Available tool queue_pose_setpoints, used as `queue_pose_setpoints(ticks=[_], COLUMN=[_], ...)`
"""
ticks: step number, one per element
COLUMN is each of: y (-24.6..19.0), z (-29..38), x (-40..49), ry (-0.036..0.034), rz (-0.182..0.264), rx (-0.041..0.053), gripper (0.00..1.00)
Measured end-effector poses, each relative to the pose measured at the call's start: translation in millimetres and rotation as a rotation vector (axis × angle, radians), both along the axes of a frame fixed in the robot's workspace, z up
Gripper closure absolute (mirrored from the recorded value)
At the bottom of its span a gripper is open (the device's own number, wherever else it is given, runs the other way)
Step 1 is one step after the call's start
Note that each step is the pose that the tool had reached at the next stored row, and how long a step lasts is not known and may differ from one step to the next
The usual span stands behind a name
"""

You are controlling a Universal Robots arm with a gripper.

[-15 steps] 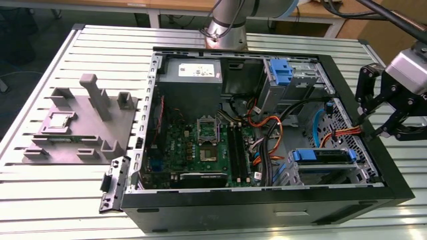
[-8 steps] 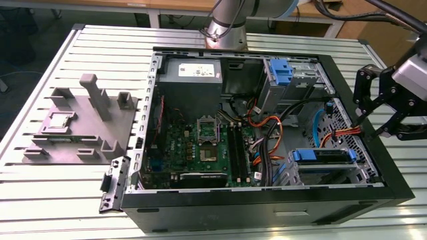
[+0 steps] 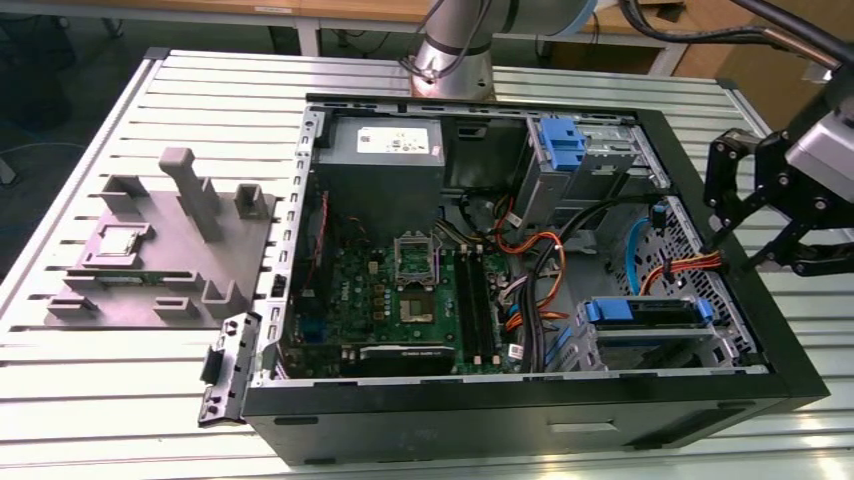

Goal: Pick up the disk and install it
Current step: 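Insert the first disk wire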

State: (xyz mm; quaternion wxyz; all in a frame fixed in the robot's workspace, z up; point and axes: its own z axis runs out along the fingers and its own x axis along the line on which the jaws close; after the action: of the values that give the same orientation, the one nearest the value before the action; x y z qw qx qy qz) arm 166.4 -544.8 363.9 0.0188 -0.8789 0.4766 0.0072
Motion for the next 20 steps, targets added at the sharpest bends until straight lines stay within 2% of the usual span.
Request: queue_pose_setpoints(ticks=[3, 8, 14, 20], y=[0.7, 0.8, 0.8, 0.9], z=[-0.8, -2.0, -4.3, -5.2], x=[0.2, 0.2, 0.8, 0.8], ry=[-0.0016, -0.0036, -0.0166, -0.02], rz=[0.018, 0.099, 0.148, 0.203], rx=[-0.0013, -0.0034, -0.0145, -0.0143], gripper=[0.63, 0.63, 0.63, 0.63])
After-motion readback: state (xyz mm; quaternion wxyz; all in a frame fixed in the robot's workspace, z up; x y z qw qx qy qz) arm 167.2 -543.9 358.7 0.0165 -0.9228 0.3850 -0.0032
